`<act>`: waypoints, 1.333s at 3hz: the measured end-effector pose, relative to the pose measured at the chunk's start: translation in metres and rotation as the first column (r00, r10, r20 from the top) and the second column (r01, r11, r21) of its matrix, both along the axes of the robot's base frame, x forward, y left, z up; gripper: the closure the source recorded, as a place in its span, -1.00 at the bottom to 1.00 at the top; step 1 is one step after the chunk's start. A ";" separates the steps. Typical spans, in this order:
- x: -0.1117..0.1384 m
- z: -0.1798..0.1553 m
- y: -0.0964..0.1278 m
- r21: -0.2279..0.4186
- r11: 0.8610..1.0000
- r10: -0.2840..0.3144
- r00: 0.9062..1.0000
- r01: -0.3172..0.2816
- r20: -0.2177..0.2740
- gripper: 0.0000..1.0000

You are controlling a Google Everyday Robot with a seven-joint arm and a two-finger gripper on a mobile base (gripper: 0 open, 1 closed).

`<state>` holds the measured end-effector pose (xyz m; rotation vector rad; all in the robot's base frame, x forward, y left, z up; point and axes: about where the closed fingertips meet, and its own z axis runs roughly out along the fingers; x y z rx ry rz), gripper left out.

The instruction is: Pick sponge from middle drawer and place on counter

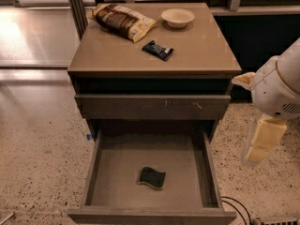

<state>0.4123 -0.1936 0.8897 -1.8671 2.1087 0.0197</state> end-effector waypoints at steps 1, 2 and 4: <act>0.002 -0.066 0.008 -0.005 1.000 0.003 1.000 -0.003 -0.006 -1.00; 0.002 -0.066 0.008 -0.005 1.000 0.003 1.000 -0.003 -0.006 -1.00; 0.009 -0.083 0.031 -0.041 0.999 0.020 0.999 -0.019 0.030 -1.00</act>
Offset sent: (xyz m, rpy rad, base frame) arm 0.0053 0.0059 -0.1063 -0.0287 0.0252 -0.0193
